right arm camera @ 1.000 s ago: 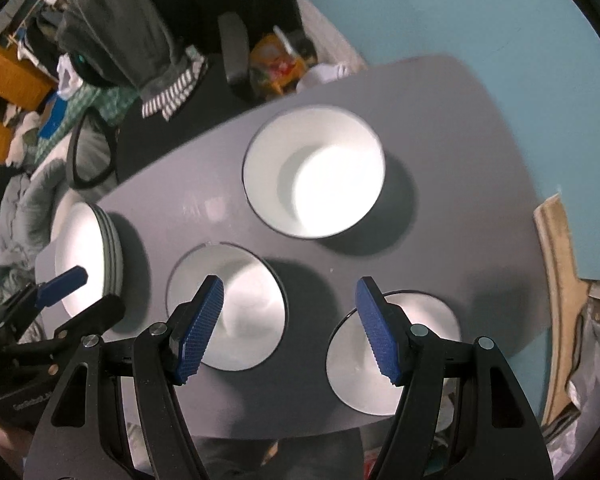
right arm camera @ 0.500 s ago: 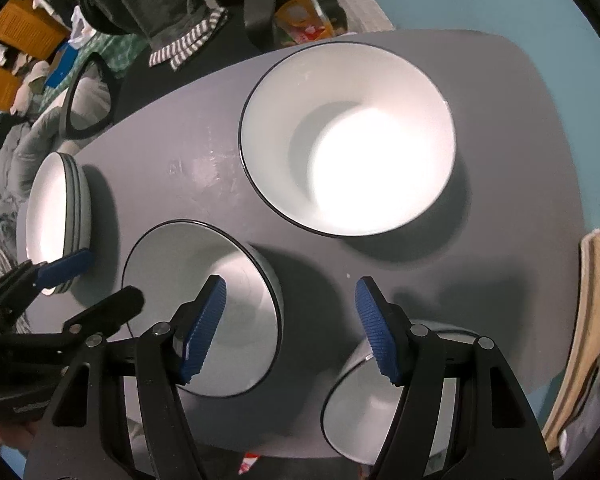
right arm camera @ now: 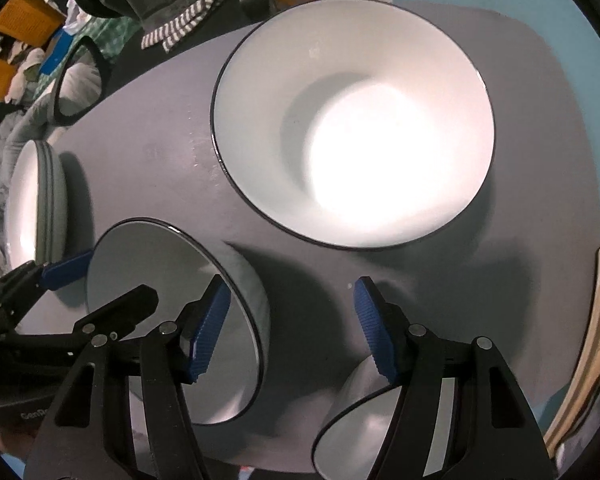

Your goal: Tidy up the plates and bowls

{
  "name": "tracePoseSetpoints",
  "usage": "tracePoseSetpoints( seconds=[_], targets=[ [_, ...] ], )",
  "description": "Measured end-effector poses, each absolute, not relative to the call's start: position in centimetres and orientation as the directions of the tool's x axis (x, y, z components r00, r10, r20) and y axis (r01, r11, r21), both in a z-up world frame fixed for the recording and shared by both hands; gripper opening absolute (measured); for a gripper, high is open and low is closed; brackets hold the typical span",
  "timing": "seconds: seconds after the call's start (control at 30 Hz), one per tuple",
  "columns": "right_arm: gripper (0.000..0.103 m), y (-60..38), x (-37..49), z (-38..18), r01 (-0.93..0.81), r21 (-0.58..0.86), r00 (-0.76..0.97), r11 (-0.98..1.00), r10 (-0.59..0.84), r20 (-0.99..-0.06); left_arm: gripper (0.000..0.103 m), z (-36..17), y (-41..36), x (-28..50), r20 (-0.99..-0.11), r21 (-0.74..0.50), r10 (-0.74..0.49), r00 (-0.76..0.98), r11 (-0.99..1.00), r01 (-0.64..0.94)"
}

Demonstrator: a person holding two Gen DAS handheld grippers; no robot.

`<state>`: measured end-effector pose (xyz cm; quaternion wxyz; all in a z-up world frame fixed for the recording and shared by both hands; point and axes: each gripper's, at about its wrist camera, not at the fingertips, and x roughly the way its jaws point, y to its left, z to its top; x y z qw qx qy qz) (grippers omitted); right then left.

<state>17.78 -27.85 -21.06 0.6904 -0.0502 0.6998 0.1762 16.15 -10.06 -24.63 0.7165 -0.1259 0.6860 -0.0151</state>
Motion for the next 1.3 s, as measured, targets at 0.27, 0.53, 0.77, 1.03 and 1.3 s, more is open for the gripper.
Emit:
tracePoseSetpoints(
  seconds=[0.27, 0.53, 0.77, 1.03, 1.3],
  targets=[
    [0.043, -27.6, 17.3, -21.1, -0.37, 0.2, -0.066, 0.907, 0.189, -0.98, 0.053, -25.2, -10.4, 16.1, -0.976, -0.22, -0.217, 0.038, 0.96, -0.176],
    [0.016, -27.5, 17.2, -21.4, -0.394, 0.221, -0.092, 0.892, 0.201, -0.975, 0.017, -25.3, -10.8, 15.8, -0.97, -0.241, -0.24, 0.027, 0.952, -0.187],
    [0.015, -28.5, 17.5, -21.4, -0.373, 0.239, -0.093, 0.896, 0.221, -0.971, 0.011, -25.2, -11.1, 15.6, -0.964, -0.264, -0.266, 0.018, 0.943, -0.201],
    [0.007, -28.1, 17.6, -21.6, -0.347, 0.242, -0.1, 0.906, 0.22, -0.97, 0.01, -25.7, -11.4, 15.7, -0.969, -0.238, -0.245, -0.006, 0.947, -0.216],
    [0.007, -28.0, 16.9, -21.0, -0.344, 0.259, -0.099, 0.903, 0.24, -0.966, 0.009, -25.1, -11.4, 15.8, -0.972, -0.231, -0.235, 0.008, 0.949, -0.216]
  ],
)
